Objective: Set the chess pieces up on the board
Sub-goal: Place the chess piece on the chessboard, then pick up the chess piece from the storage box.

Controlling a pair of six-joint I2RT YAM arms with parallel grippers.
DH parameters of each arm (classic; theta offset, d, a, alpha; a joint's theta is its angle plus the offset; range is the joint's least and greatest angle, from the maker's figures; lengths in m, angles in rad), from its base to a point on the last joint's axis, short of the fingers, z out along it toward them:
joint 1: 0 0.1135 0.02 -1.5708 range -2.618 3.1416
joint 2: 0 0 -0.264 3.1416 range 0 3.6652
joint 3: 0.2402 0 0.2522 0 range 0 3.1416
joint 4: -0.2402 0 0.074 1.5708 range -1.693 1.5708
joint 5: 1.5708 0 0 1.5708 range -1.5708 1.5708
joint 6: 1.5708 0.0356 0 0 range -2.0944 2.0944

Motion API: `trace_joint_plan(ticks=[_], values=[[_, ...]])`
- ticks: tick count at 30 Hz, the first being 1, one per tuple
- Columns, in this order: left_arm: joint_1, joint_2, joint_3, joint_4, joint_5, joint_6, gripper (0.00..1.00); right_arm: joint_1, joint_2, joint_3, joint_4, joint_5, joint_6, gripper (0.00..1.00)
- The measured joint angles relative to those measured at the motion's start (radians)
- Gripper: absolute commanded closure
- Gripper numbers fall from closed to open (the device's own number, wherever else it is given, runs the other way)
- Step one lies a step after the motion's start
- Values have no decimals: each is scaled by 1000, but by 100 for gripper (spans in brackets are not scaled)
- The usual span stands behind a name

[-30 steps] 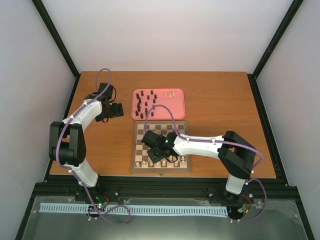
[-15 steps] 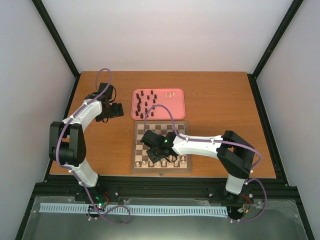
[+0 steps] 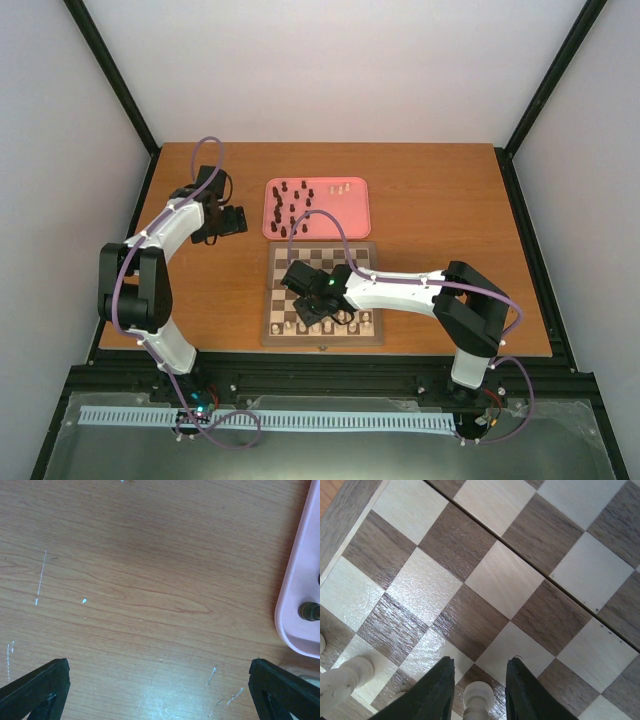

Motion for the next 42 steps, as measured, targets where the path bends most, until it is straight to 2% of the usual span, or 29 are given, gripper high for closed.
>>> trace_joint_plan(ticks=[5, 12, 15, 18, 22, 25, 29, 34, 42], values=[[0, 0, 0, 0, 0, 0, 0, 0, 0, 19, -19, 7, -13, 57], [0, 0, 0, 0, 0, 0, 0, -30, -2, 88, -53, 27, -32, 53], [0, 0, 0, 0, 1, 0, 0, -98, -3, 130, -72, 20, -47, 53], [0, 0, 0, 0, 4, 0, 0, -217, 20, 227, -92, 22, -80, 53], [0, 0, 0, 0, 11, 0, 0, -378, 155, 452, -107, 21, -127, 58], [0, 0, 0, 0, 13, 0, 0, -490, 326, 670, -121, 11, -156, 59], [0, 0, 0, -1, 12, 0, 0, -592, 522, 881, -151, 13, -187, 60], [0, 3, 1, -1, 12, 0, 0, -631, 672, 1035, -183, 27, -209, 60], [0, 44, 5, -2, 10, 0, 0, -663, 761, 1158, -172, 23, -229, 59]])
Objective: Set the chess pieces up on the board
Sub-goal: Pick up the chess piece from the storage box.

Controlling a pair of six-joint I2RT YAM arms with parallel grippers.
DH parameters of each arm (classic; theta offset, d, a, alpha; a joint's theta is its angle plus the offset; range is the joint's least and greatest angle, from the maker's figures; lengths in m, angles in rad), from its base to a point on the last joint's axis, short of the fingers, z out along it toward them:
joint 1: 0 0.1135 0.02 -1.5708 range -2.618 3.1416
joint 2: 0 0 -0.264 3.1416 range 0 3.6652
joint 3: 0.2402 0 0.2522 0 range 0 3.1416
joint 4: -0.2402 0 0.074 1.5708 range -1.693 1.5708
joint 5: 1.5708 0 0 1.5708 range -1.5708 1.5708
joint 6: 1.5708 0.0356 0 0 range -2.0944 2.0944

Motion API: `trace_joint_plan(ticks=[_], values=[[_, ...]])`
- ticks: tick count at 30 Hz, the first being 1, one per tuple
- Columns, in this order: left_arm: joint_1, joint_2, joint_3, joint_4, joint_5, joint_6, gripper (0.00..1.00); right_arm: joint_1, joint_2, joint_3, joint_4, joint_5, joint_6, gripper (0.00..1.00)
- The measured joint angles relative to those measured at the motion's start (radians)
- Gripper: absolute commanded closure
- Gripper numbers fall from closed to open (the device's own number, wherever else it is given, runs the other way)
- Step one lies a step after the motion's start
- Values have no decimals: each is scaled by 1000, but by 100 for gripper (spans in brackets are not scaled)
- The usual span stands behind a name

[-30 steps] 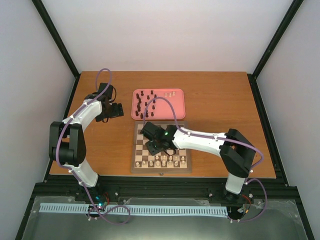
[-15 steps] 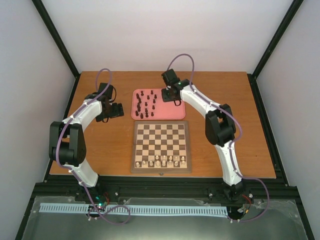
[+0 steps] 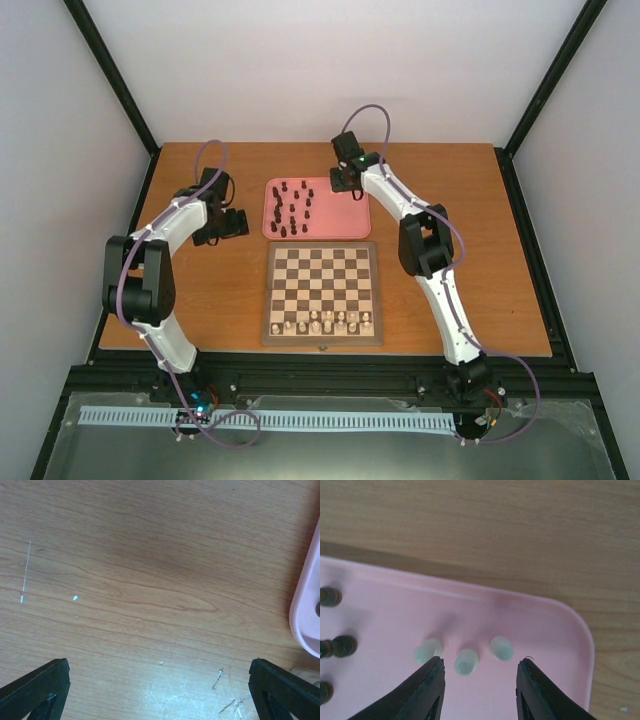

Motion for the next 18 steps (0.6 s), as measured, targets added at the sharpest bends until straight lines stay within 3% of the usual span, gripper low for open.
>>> trace_joint_plan(ticks=[18], values=[[0, 58, 28, -3, -2, 0, 0, -41, 108, 103, 58, 0, 1, 60]])
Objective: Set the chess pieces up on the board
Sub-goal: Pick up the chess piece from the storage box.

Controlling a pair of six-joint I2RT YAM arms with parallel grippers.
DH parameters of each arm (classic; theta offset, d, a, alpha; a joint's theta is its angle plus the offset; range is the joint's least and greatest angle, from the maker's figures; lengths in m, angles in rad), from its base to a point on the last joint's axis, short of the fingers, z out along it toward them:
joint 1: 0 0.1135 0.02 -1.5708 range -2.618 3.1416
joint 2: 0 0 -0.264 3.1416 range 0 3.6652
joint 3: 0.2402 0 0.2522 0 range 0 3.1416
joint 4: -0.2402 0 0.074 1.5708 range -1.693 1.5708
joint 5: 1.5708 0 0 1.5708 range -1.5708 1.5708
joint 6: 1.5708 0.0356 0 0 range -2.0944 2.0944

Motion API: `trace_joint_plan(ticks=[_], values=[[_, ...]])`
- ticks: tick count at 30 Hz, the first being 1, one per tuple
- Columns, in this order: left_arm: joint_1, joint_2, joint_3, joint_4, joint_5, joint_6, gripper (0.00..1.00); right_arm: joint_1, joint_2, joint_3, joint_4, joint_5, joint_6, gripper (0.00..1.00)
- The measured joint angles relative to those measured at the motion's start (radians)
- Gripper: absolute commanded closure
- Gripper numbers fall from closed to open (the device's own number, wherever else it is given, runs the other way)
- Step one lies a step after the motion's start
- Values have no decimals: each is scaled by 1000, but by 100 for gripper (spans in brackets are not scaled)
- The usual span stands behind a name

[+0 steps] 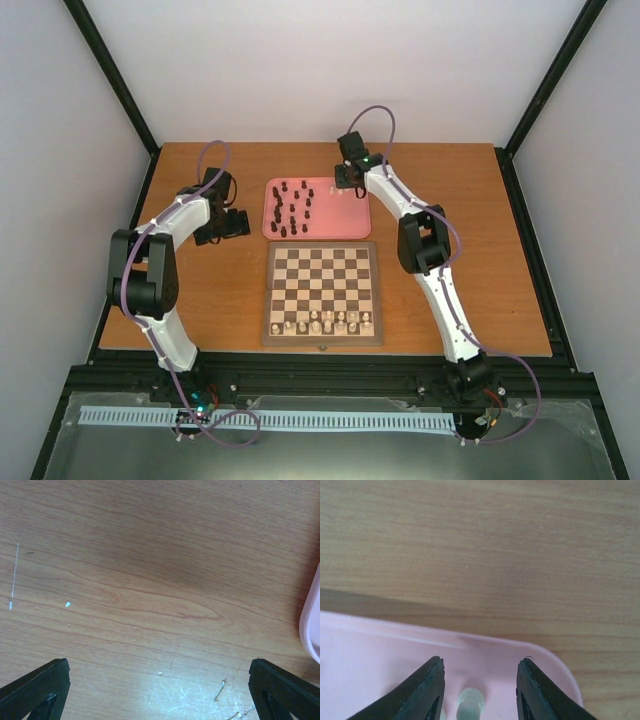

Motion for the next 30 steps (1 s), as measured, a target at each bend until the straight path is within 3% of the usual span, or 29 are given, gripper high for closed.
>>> trace_joint_plan(ticks=[18, 30], values=[[0, 19, 1, 1, 4, 0, 0, -18, 45, 41, 14, -51, 19, 67], [0, 19, 1, 1, 8, 0, 0, -18, 45, 41, 13, -50, 40, 82]])
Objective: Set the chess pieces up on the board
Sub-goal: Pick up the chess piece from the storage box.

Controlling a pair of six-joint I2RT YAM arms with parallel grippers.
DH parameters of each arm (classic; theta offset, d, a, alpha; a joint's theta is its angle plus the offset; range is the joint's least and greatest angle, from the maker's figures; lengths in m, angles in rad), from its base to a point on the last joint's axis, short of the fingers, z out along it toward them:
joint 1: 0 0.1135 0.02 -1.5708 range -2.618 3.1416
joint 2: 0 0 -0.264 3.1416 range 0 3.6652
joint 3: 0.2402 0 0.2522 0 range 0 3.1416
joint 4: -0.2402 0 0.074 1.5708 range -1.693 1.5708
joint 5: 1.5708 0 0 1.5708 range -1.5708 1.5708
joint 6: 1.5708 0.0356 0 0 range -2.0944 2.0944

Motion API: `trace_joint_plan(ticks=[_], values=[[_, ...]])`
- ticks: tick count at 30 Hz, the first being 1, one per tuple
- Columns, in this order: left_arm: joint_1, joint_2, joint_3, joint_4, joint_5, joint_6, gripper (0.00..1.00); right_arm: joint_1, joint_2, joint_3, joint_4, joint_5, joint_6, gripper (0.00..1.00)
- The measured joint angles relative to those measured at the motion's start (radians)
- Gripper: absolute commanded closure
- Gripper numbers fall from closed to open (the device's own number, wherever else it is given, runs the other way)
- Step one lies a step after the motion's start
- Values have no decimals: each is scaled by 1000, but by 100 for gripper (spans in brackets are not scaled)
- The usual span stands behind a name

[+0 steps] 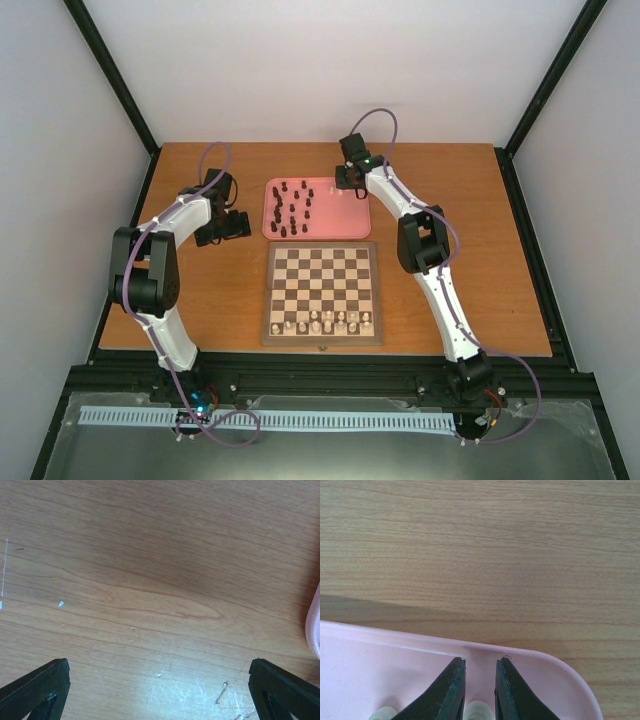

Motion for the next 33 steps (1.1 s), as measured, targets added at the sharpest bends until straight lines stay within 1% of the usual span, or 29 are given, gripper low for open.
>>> trace_joint_plan(ticks=[8, 13, 23, 29, 33], values=[[0, 0, 0, 0, 0, 0, 0, -3, 0, 0, -13, 0, 4, 88], [0, 0, 0, 0, 0, 0, 0, -4, 0, -2, -13, 0, 3, 88], [0, 0, 0, 0, 0, 0, 0, -6, -39, -65, -2, 0, -4, 89], [0, 0, 0, 2, 0, 0, 0, -7, -112, -136, -2, 2, -6, 89], [0, 0, 0, 3, 0, 0, 0, -7, -175, -142, -5, 1, -9, 89]])
